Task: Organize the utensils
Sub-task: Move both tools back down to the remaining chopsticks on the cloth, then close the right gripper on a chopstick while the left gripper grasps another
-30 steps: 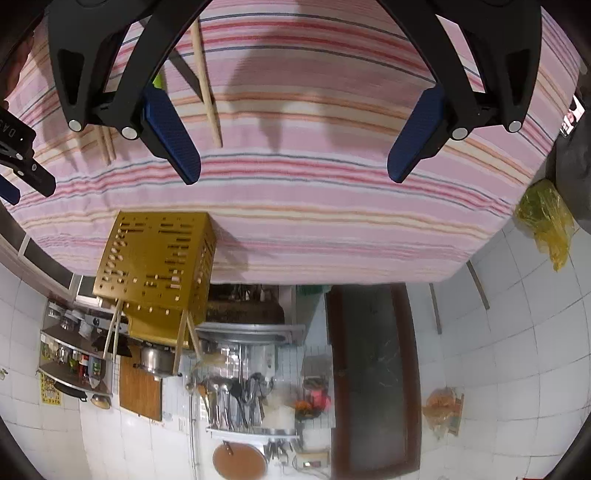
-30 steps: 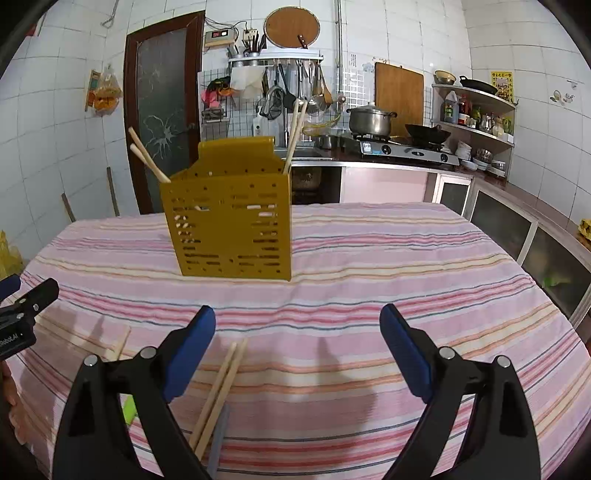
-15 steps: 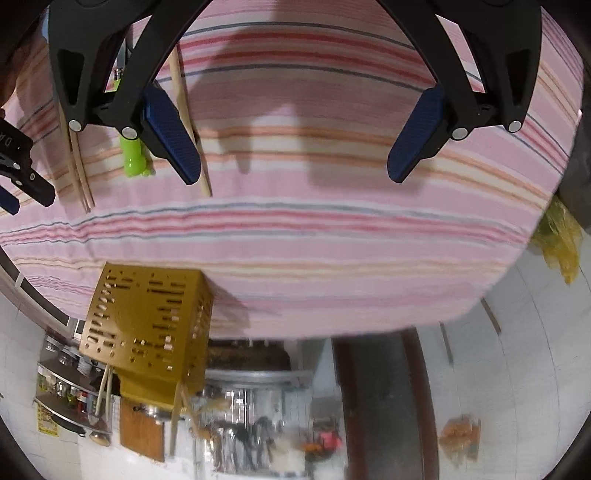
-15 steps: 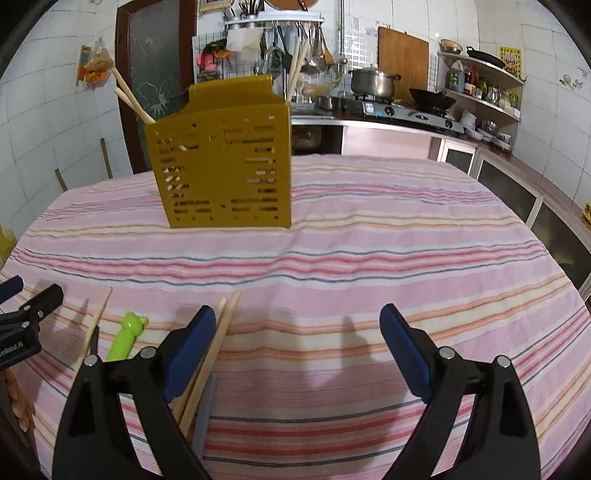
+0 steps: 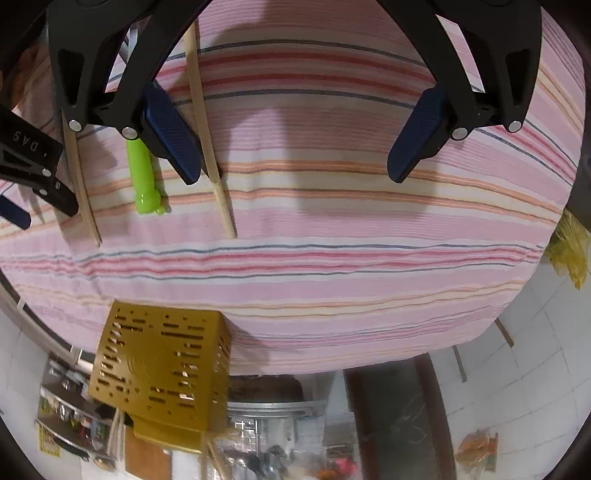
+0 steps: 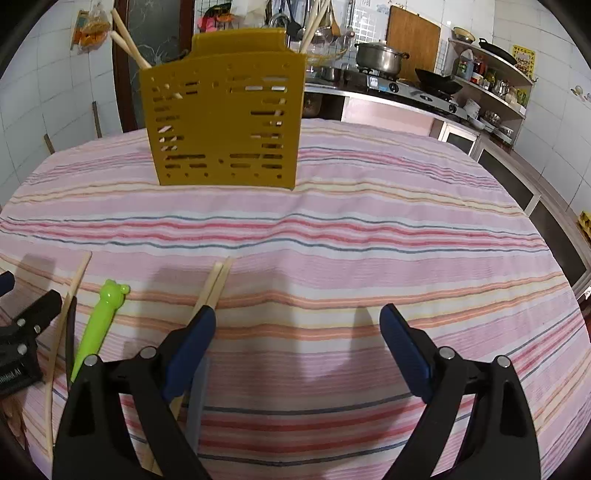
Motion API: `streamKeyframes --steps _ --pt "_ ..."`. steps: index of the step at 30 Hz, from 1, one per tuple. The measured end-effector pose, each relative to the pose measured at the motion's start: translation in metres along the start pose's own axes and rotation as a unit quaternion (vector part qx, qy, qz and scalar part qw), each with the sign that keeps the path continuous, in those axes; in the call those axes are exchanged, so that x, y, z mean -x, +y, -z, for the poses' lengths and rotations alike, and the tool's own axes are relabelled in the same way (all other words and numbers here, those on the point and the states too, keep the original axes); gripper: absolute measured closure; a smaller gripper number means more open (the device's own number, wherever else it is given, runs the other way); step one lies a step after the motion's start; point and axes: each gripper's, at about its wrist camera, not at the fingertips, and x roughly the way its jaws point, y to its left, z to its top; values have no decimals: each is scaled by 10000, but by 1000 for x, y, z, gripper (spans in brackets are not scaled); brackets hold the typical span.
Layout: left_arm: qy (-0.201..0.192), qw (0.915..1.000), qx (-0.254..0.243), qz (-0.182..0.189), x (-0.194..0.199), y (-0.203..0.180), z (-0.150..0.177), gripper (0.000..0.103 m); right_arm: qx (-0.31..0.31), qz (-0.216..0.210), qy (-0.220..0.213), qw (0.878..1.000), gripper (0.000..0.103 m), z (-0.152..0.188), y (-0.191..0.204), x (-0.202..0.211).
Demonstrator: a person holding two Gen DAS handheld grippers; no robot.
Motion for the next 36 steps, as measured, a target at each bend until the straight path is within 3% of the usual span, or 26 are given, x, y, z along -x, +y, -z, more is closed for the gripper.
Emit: streamKeyframes --steps 9,13,22,31,36 --pt "226 9996 186 -27 -12 3 -5 5 -46 -124 60 9999 15 -1 5 -2" --pt "294 9993 246 -2 -15 5 -6 5 -216 -172 -199 9994 15 -4 3 7" --pt "300 9992 231 -135 -17 4 -6 5 -225 -331 135 9991 18 -4 10 -5" --pt "324 9991 245 -96 -17 7 -8 10 -74 -452 331 9984 43 -2 25 -8" --pt "474 9985 276 -74 -25 6 -15 23 158 -479 539 9973 68 -16 35 -14"
